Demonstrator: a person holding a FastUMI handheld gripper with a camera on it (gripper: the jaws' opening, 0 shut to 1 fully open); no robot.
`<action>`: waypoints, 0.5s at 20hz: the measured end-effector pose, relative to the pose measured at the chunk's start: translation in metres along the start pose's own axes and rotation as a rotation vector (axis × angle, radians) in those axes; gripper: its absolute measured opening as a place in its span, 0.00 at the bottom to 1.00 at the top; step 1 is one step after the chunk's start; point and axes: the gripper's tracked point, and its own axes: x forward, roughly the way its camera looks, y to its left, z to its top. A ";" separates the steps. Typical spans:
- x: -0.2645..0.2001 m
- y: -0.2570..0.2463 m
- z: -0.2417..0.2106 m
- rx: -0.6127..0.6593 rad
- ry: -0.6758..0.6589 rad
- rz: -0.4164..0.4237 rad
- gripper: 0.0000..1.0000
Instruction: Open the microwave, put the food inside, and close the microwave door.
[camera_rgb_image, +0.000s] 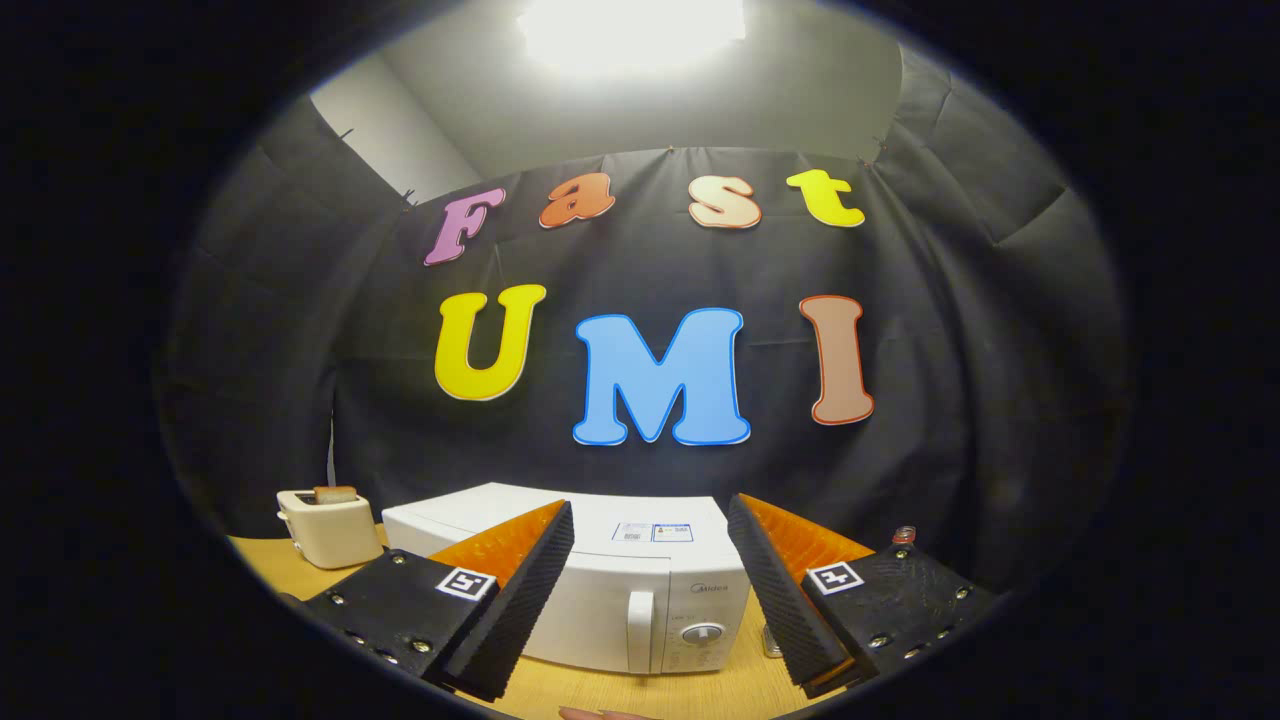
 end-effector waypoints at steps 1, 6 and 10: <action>0.001 0.002 -0.012 -0.011 0.007 0.009 0.97; 0.019 0.010 -0.076 -0.052 0.077 0.052 0.96; 0.032 0.015 -0.123 -0.037 0.167 0.066 0.96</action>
